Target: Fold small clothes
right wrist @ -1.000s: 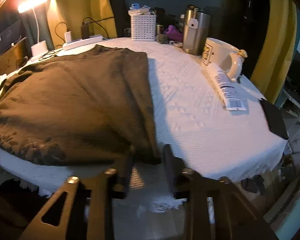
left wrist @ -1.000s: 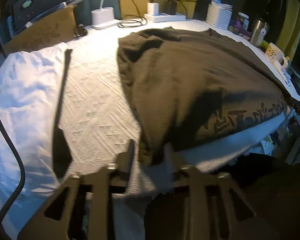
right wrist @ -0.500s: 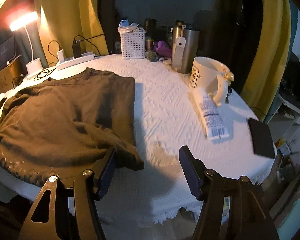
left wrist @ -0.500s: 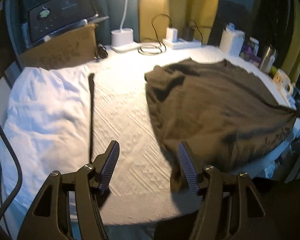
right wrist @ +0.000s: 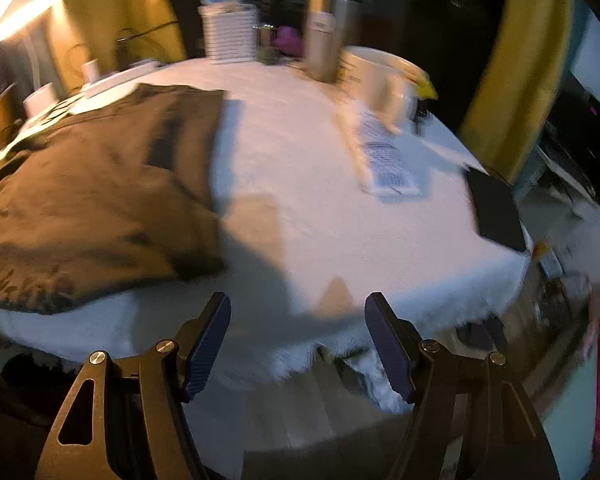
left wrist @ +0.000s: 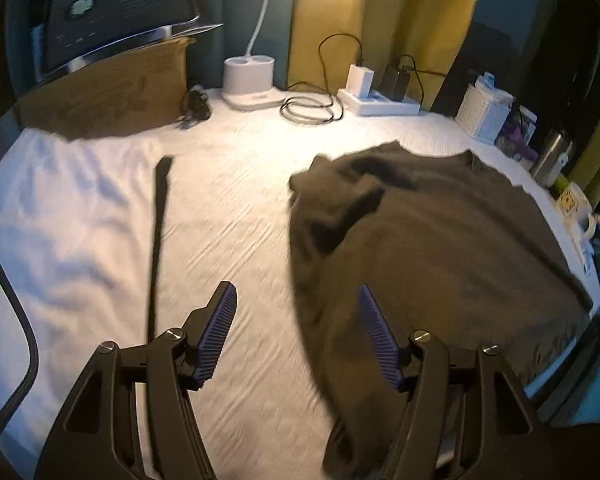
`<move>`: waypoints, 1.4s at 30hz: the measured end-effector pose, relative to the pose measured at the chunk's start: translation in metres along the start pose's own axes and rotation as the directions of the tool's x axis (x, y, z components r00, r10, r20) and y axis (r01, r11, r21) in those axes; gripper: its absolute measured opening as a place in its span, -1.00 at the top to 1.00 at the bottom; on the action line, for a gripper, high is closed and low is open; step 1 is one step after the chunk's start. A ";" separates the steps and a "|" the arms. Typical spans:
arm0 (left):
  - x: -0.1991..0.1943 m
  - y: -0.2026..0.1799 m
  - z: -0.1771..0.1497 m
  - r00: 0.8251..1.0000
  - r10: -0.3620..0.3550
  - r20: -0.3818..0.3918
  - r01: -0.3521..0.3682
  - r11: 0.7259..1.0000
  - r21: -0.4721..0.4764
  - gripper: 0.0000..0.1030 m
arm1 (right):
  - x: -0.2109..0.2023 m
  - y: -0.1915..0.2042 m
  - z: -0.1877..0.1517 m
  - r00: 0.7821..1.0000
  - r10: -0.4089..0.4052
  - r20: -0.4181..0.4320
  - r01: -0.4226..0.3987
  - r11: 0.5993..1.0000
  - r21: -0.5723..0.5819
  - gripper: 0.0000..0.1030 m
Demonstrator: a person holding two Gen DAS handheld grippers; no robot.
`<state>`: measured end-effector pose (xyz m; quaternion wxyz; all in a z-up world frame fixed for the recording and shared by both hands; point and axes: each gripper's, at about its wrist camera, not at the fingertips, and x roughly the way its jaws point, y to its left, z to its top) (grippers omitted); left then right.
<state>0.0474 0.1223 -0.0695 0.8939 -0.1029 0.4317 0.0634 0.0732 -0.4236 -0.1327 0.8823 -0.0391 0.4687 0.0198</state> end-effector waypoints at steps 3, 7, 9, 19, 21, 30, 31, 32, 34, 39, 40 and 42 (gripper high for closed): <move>0.014 -0.006 0.021 0.999 -0.024 0.021 0.024 1.000 0.017 -0.24 | -0.004 -0.015 0.001 0.999 -0.036 -0.004 0.037 0.998 0.055 -0.39; 0.033 -0.005 0.045 0.999 -0.033 0.031 0.033 0.999 0.022 -0.24 | -0.005 -0.012 0.027 0.998 -0.044 0.036 0.042 0.997 0.068 -0.39; 0.045 -0.006 0.056 0.999 -0.032 0.027 0.030 0.998 0.046 -0.24 | -0.002 -0.001 0.046 0.997 -0.031 0.065 0.027 0.998 0.053 -0.39; 0.109 0.008 0.085 1.000 0.031 -0.006 -0.030 0.997 0.076 -0.23 | 0.038 0.072 0.145 0.990 0.067 0.126 -0.056 0.994 -0.090 -0.39; 0.120 0.012 0.085 0.999 0.014 -0.031 -0.012 0.998 0.061 -0.22 | 0.049 0.081 0.160 0.989 0.081 0.125 -0.068 0.992 -0.106 -0.39; 0.121 -0.005 0.066 0.989 -0.089 -0.116 0.099 0.992 0.084 -0.14 | 0.103 0.107 0.213 0.986 0.136 0.092 -0.122 0.982 -0.141 -0.39; 0.122 -0.008 0.063 0.988 -0.086 -0.125 0.098 0.991 0.090 -0.14 | 0.110 0.107 0.216 0.986 0.140 0.088 -0.126 0.982 -0.141 -0.39; 0.121 -0.010 0.062 0.990 -0.077 -0.115 0.088 0.991 0.098 -0.14 | 0.117 0.107 0.218 0.986 0.148 0.079 -0.137 0.981 -0.137 -0.39; 0.119 -0.013 0.061 0.991 -0.066 -0.115 0.078 0.992 0.098 -0.05 | 0.134 0.106 0.222 0.985 0.164 0.057 -0.156 0.980 -0.119 -0.39; 0.108 -0.013 0.069 0.993 -0.097 -0.060 0.100 0.994 0.049 0.87 | 0.160 0.107 0.221 0.969 0.245 0.006 -0.244 0.967 -0.074 -0.11; 0.107 -0.012 0.072 0.995 -0.088 -0.044 0.090 0.995 0.036 0.89 | 0.160 0.108 0.220 0.968 0.249 0.017 -0.247 0.966 -0.079 -0.04; 0.101 -0.008 0.078 0.997 -0.075 0.000 0.075 0.997 0.005 0.91 | 0.159 0.111 0.220 0.959 0.284 0.017 -0.281 0.955 -0.094 0.54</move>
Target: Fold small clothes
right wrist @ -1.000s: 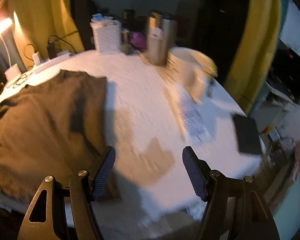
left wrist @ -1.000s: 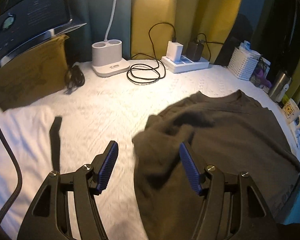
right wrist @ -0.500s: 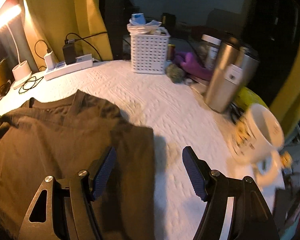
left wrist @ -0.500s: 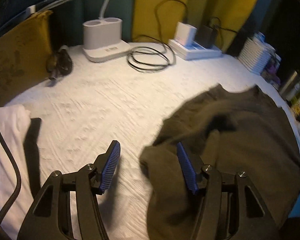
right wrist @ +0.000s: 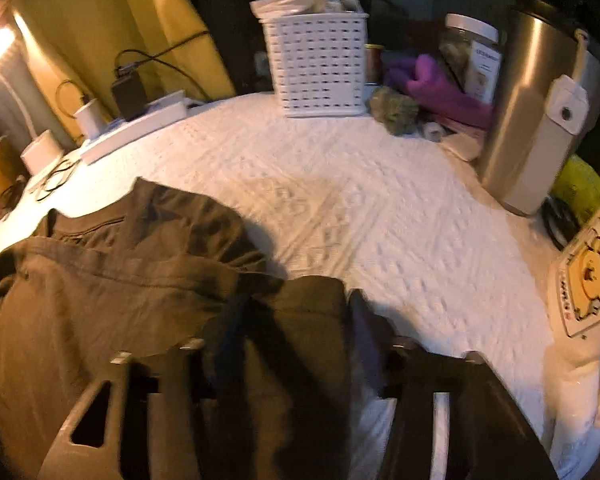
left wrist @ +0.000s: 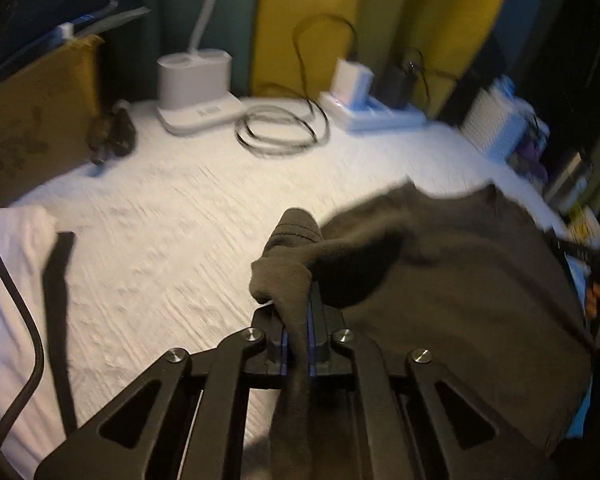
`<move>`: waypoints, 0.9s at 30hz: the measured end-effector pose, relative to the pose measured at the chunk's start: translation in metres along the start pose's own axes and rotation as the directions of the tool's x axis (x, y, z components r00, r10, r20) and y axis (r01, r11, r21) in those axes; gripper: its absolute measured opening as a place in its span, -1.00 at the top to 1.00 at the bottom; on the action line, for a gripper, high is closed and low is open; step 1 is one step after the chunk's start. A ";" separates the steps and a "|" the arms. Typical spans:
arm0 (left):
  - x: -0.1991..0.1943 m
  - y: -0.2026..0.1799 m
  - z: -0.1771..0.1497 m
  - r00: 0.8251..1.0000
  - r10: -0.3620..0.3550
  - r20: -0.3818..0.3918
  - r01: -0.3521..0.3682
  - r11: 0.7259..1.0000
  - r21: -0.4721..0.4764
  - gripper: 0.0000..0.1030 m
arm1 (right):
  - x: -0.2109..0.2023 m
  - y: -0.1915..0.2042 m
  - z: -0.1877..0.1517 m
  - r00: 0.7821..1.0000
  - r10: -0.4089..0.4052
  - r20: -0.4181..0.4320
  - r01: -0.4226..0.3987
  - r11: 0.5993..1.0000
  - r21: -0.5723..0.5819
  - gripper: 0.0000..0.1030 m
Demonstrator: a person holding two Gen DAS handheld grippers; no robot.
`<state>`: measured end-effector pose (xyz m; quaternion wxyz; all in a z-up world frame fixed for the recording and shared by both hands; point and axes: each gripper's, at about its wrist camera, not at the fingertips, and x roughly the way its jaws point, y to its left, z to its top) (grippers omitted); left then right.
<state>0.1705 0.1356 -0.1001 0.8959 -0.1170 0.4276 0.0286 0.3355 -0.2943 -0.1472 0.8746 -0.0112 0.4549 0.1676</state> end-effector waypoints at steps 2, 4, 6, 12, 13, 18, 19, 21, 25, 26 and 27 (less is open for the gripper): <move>-0.006 -0.002 0.006 0.999 -0.003 0.040 0.003 1.000 0.003 0.91 | -0.003 0.003 0.002 1.000 0.024 0.005 -0.024 1.000 -0.009 0.79; -0.013 -0.009 0.013 0.997 0.014 0.075 -0.016 0.999 0.033 0.91 | -0.008 0.010 0.005 1.000 0.004 0.029 -0.003 0.999 -0.041 0.84; -0.018 -0.013 0.018 0.994 0.017 0.108 -0.022 0.999 0.045 0.91 | -0.015 0.015 0.010 0.998 0.001 0.057 0.003 0.998 -0.061 0.85; -0.027 -0.010 0.026 0.987 0.016 0.158 -0.022 0.999 0.039 0.91 | -0.032 0.020 0.029 0.991 -0.006 0.134 0.017 0.997 -0.078 0.85; -0.025 -0.009 0.026 0.988 0.020 0.154 -0.025 0.999 0.034 0.91 | -0.032 0.021 0.032 0.990 -0.009 0.139 0.021 0.996 -0.082 0.85; -0.003 0.003 0.017 0.992 0.077 0.098 -0.078 0.997 0.006 0.90 | -0.021 0.018 0.042 0.990 -0.032 0.138 0.045 0.995 -0.094 0.85; 0.005 0.005 0.015 0.993 0.092 0.071 -0.093 0.996 0.005 0.90 | -0.017 0.017 0.043 0.991 -0.032 0.132 0.045 0.995 -0.093 0.85; 0.019 0.009 0.009 0.995 0.098 0.013 -0.098 0.995 -0.008 0.84 | -0.004 0.015 0.043 0.994 -0.035 0.106 0.046 0.994 -0.096 0.85; 0.025 0.019 0.003 0.994 0.096 -0.043 -0.098 0.994 -0.037 0.81 | 0.019 0.018 0.038 0.995 -0.078 0.062 0.086 0.988 -0.127 0.85; 0.021 0.020 0.003 0.994 0.102 -0.045 -0.104 0.994 -0.041 0.75 | 0.023 0.017 0.037 0.995 -0.083 0.051 0.089 0.988 -0.129 0.85; 0.017 0.022 0.003 0.993 0.107 -0.044 -0.109 0.993 -0.040 0.61 | 0.026 0.017 0.036 0.995 -0.088 0.045 0.094 0.987 -0.131 0.85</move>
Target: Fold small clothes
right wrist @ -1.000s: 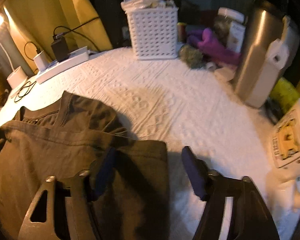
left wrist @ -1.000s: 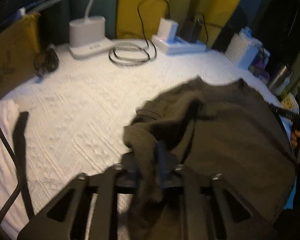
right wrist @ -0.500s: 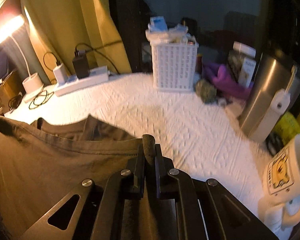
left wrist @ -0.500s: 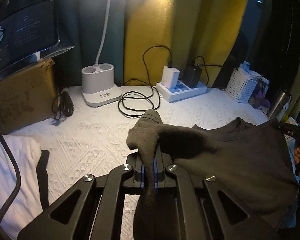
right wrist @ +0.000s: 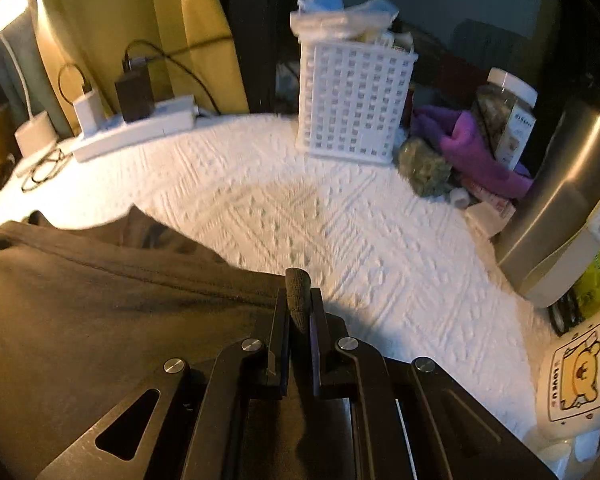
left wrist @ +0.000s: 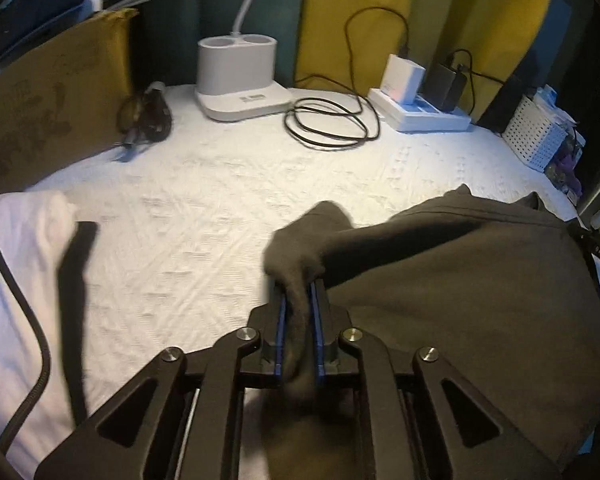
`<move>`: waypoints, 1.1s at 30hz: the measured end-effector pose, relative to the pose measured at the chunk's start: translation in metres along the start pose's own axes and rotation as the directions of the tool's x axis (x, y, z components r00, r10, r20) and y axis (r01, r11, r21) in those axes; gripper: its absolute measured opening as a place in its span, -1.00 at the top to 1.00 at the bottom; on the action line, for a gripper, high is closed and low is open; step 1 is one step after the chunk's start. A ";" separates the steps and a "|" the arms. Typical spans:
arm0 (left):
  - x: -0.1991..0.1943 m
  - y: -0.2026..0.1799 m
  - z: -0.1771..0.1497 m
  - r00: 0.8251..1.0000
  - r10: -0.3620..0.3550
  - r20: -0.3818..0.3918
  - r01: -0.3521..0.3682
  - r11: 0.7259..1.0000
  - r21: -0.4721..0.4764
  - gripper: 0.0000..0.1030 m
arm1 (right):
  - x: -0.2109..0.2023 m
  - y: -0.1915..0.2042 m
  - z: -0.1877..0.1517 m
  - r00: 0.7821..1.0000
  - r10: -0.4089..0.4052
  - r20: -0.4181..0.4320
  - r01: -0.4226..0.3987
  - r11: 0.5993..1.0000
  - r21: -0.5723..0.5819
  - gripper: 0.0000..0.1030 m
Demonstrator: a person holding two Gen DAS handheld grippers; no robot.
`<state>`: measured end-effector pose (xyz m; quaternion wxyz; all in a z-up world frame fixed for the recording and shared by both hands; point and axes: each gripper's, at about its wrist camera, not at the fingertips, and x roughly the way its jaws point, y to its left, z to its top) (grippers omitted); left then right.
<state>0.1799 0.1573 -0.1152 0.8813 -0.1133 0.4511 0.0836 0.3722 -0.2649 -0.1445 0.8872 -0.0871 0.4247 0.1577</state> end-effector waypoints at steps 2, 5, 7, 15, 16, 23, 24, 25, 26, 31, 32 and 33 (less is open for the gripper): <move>-0.011 0.008 0.002 1.000 0.015 0.008 -0.015 1.000 -0.003 0.27 | 0.001 0.000 0.000 1.000 -0.005 0.000 0.005 1.000 -0.002 0.85; -0.020 0.018 0.011 0.999 0.032 0.035 -0.031 0.999 -0.016 0.06 | 0.000 -0.001 0.000 1.000 -0.005 -0.002 0.005 1.000 -0.003 0.85; -0.021 0.022 0.022 0.997 0.046 0.060 -0.046 0.999 -0.008 0.06 | -0.001 0.000 0.000 1.000 -0.008 -0.003 0.008 1.000 -0.007 0.85; 0.035 -0.002 0.044 0.998 -0.018 -0.060 0.027 0.986 0.167 0.06 | -0.007 0.000 0.001 1.000 -0.014 0.008 0.014 1.000 -0.002 0.85; 0.042 -0.003 0.042 0.997 -0.016 -0.081 0.030 0.983 0.181 0.07 | -0.009 0.000 0.002 1.000 -0.015 0.013 0.015 1.000 -0.001 0.85; 0.028 -0.021 0.033 1.000 0.015 0.009 -0.017 0.964 0.265 0.90 | -0.013 0.001 0.007 0.999 -0.019 0.040 0.019 1.000 -0.009 0.85; 0.024 -0.020 0.034 0.999 0.020 0.032 -0.028 0.968 0.251 0.90 | -0.013 0.002 0.008 0.999 -0.020 0.044 0.020 1.000 -0.012 0.85; 0.020 -0.017 0.036 0.998 0.031 0.063 -0.045 0.972 0.229 0.90 | -0.014 0.002 0.010 0.999 -0.018 0.048 0.019 1.000 -0.012 0.85; 0.018 -0.015 0.038 0.995 0.042 0.086 -0.060 0.975 0.212 0.90 | -0.015 0.002 0.011 0.999 -0.017 0.051 0.018 1.000 -0.012 0.85; 0.031 -0.006 0.039 0.992 0.081 0.095 -0.095 0.983 0.159 0.90 | -0.007 0.006 0.015 0.999 -0.010 0.049 0.011 1.000 -0.016 0.85; 0.034 -0.005 0.039 0.993 0.083 0.083 -0.095 0.984 0.153 0.88 | -0.003 0.007 0.015 0.999 -0.009 0.041 0.009 1.000 -0.015 0.85; 0.036 -0.002 0.038 0.994 0.084 0.067 -0.093 0.986 0.140 0.81 | 0.001 0.008 0.014 0.999 -0.008 0.032 0.008 1.000 -0.016 0.85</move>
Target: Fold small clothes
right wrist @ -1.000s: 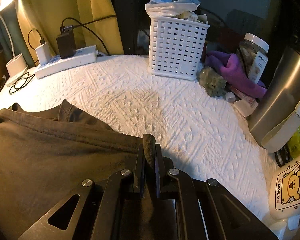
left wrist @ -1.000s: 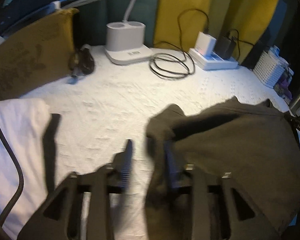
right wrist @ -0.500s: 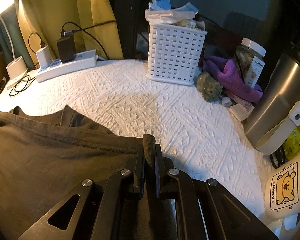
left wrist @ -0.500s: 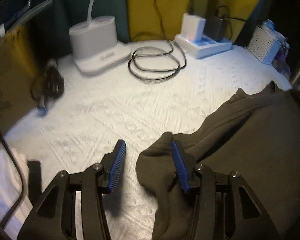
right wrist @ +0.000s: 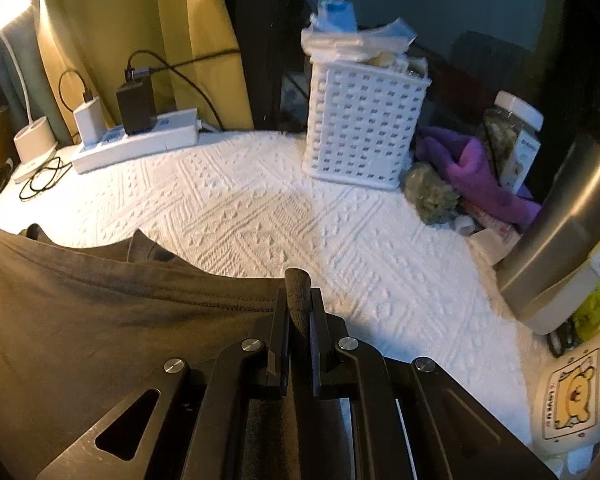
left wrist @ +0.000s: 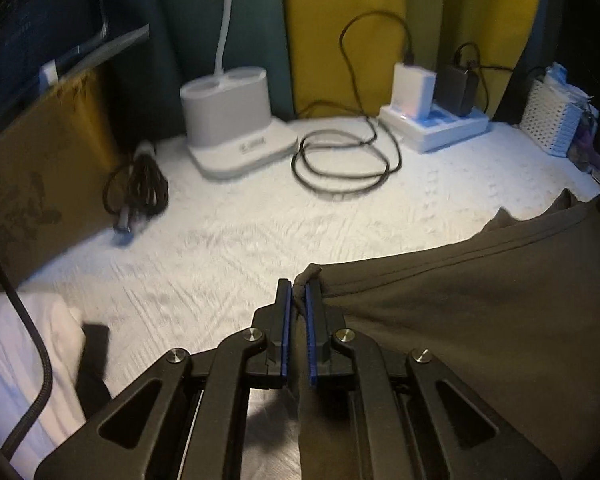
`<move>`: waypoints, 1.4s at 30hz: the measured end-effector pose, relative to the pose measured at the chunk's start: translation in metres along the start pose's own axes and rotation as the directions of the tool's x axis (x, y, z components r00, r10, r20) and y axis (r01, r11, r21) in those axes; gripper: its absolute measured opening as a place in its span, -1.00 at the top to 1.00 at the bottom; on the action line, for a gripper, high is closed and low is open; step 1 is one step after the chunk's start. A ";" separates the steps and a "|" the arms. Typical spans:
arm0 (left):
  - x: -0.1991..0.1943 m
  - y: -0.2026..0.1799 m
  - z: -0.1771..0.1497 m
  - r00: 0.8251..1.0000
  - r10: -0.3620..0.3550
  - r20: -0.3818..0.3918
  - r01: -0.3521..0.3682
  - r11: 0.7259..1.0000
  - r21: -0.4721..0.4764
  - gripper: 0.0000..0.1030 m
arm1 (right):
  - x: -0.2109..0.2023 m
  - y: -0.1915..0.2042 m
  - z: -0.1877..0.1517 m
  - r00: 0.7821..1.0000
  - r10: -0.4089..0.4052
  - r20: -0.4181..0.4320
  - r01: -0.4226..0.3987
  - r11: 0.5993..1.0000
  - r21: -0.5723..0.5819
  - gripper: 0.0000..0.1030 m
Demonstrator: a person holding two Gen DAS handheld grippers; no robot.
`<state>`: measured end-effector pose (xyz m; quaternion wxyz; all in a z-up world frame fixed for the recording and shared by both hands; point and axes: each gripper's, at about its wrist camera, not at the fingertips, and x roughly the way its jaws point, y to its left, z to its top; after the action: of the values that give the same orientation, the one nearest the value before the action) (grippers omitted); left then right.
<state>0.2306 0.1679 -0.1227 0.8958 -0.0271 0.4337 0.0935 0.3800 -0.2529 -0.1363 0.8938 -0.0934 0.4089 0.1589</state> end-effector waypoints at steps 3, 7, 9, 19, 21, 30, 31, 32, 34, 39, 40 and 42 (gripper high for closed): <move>-0.002 0.004 -0.002 1.000 0.012 -0.013 -0.013 1.000 -0.015 0.76 | 0.011 0.003 -0.005 0.999 -0.014 -0.036 0.013 1.000 -0.015 0.85; -0.023 0.014 -0.009 0.999 0.033 0.004 -0.033 0.998 -0.057 0.22 | 0.010 0.002 -0.005 0.997 -0.047 -0.055 0.046 0.999 -0.021 0.57; -0.038 0.016 -0.013 1.000 0.018 0.025 -0.016 0.997 -0.075 0.08 | 0.006 -0.002 -0.006 0.995 -0.081 -0.061 0.080 0.997 -0.013 0.07; -0.096 -0.019 -0.067 0.988 -0.154 0.010 0.154 0.984 -0.088 0.07 | -0.044 -0.013 -0.040 0.992 -0.119 -0.046 0.120 0.993 0.017 -0.25; -0.101 -0.028 -0.078 0.984 -0.180 0.004 0.180 0.980 -0.086 0.07 | -0.057 -0.009 -0.050 0.991 -0.126 -0.042 0.126 0.992 0.013 -0.25; -0.123 -0.049 -0.121 0.971 -0.237 -0.023 0.236 0.971 -0.043 0.07 | -0.102 0.011 -0.106 0.987 -0.151 -0.051 0.152 0.988 0.024 -0.25; -0.123 -0.049 -0.125 0.972 -0.235 -0.030 0.234 0.971 -0.040 0.07 | -0.105 0.012 -0.112 0.987 -0.153 -0.055 0.155 0.987 0.029 -0.25; -0.122 -0.049 -0.129 0.973 -0.229 -0.040 0.227 0.973 -0.037 0.07 | -0.110 0.012 -0.121 0.986 -0.156 -0.060 0.159 0.987 0.037 -0.25; -0.118 -0.048 -0.140 0.975 -0.213 -0.064 0.211 0.977 -0.036 0.07 | -0.114 0.012 -0.135 0.984 -0.164 -0.069 0.167 0.985 0.044 -0.25; -0.125 -0.046 -0.153 0.982 -0.187 -0.039 0.187 0.982 -0.006 0.06 | -0.126 0.006 -0.165 0.978 -0.195 -0.075 0.200 0.978 0.062 -0.25; -0.126 -0.045 -0.154 0.983 -0.182 -0.039 0.182 0.983 -0.004 0.06 | -0.129 0.004 -0.169 0.977 -0.199 -0.075 0.204 0.976 0.070 -0.25; -0.128 -0.044 -0.155 0.987 -0.155 -0.036 0.155 0.988 -0.003 0.06 | -0.135 0.001 -0.176 0.976 -0.208 -0.071 0.214 0.973 0.088 -0.25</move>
<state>0.0416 0.0865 -0.1205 0.8924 -0.0623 0.4463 0.0232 0.1732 -0.3325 -0.1471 0.8961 -0.0987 0.4308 0.0405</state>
